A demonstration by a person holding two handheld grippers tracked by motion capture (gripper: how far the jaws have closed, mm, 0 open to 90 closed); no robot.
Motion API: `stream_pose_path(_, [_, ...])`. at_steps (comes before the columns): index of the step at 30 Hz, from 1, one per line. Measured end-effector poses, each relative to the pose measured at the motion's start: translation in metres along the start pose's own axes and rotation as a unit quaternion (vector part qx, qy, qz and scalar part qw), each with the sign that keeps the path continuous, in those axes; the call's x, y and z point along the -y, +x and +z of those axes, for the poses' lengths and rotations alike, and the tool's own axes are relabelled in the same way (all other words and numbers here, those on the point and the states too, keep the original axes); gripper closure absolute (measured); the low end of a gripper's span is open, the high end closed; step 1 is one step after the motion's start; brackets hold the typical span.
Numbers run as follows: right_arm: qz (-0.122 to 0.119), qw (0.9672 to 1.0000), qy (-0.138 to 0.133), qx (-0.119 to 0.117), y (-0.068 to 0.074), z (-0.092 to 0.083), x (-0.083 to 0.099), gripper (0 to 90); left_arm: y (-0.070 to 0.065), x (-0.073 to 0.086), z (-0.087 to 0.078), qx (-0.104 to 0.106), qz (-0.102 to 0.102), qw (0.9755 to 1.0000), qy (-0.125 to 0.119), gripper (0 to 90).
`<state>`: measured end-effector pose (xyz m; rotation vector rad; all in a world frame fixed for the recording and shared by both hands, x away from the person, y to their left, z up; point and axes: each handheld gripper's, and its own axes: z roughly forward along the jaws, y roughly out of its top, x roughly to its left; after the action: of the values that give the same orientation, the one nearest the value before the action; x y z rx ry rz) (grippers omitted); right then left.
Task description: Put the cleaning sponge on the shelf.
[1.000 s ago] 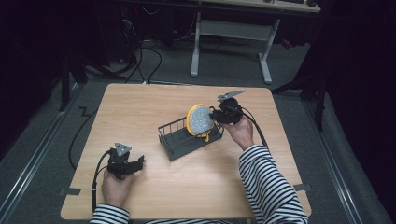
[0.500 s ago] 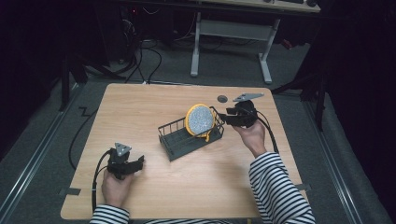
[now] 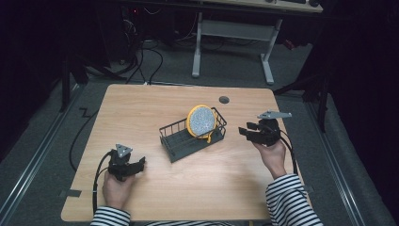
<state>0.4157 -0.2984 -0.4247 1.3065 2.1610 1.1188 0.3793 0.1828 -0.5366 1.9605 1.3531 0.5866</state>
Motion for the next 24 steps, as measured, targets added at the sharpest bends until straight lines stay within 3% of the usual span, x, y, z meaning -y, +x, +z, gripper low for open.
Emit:
stream_pose_path(19, [0.043,0.9988,-0.016,0.018,-0.010,-0.027,0.051,52.2,0.000,0.000,0.000,0.000,0.000,1.0000,0.000,28.0])
stream_pose_path(24, [0.060,0.9980,-0.016,0.012,-0.014,-0.028,0.066,51.1,0.000,0.000,0.000,0.000,0.000,1.0000,0.000,28.0])
